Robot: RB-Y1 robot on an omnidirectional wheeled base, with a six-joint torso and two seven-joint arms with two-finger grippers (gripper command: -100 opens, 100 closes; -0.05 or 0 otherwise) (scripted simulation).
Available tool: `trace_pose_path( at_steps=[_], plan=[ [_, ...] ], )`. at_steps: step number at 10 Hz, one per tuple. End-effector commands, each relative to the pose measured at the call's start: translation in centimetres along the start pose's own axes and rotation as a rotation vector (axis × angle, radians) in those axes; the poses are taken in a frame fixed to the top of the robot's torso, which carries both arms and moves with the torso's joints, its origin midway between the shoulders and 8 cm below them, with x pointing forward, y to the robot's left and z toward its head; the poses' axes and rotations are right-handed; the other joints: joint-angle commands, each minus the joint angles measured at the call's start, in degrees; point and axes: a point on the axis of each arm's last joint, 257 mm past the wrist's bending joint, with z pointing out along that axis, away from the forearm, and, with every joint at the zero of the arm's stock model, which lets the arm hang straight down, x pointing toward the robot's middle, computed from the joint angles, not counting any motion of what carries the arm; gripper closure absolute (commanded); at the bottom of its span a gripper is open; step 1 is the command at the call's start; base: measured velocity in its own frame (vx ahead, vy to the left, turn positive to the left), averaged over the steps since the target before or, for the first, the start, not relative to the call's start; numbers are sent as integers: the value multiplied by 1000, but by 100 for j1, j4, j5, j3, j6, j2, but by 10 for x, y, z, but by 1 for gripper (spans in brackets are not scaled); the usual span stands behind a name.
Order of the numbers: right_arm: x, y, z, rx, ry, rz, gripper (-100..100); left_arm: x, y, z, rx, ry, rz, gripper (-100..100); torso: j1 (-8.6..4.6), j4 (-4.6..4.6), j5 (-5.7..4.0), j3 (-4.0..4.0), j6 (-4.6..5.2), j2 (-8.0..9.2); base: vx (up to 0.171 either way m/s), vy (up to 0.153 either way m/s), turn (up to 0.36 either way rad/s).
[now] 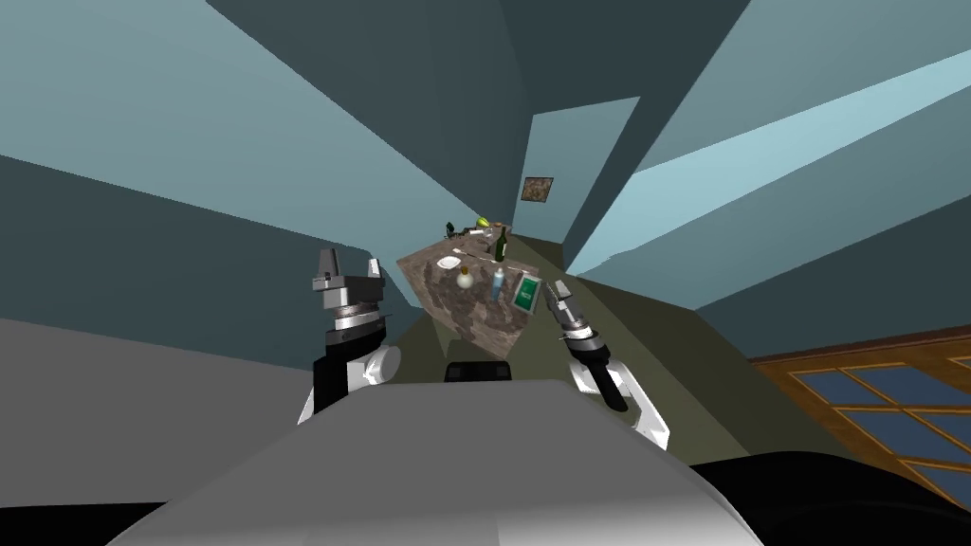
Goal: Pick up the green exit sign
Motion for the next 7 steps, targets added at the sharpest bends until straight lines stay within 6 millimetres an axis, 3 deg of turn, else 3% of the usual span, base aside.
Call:
trace_pose_path(
  at_steps=[1, 7],
  plan=[
    [13, -8, -6, 0, 52, -91, -100, 0, 0, 0, 0, 0, 0, 0, 0, 0, 0, 0, 0, 0, -84, -82, 276],
    [46, -34, -26, -16, 199, -341, -100, 0, 0, 0, 0, 0, 0, 0, -1, -2, 0, -6, 1, -11, -66, -83, 183]
  ],
)
